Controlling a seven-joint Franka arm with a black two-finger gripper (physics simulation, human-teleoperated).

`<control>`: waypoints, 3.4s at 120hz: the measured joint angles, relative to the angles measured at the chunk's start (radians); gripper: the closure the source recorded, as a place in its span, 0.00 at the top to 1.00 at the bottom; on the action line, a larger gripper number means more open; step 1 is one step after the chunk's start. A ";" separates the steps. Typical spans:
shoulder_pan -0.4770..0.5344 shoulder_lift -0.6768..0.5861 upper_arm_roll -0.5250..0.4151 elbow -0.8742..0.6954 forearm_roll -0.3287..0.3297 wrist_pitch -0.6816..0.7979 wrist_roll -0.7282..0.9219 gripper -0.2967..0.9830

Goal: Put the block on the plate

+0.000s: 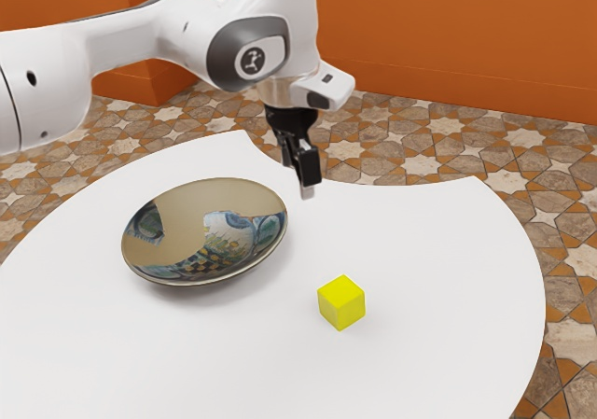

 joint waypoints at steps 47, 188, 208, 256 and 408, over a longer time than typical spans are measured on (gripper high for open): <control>0.007 0.069 -0.038 -0.095 -0.047 0.079 0.028 0.77; 0.078 0.356 -0.055 -0.145 -0.306 0.384 0.003 0.77; 0.078 0.367 -0.057 -0.142 -0.304 0.397 0.002 0.71; 0.079 0.395 -0.057 -0.140 -0.303 0.410 -0.003 0.59; 0.323 0.096 0.016 -0.230 -0.227 0.355 -0.005 0.54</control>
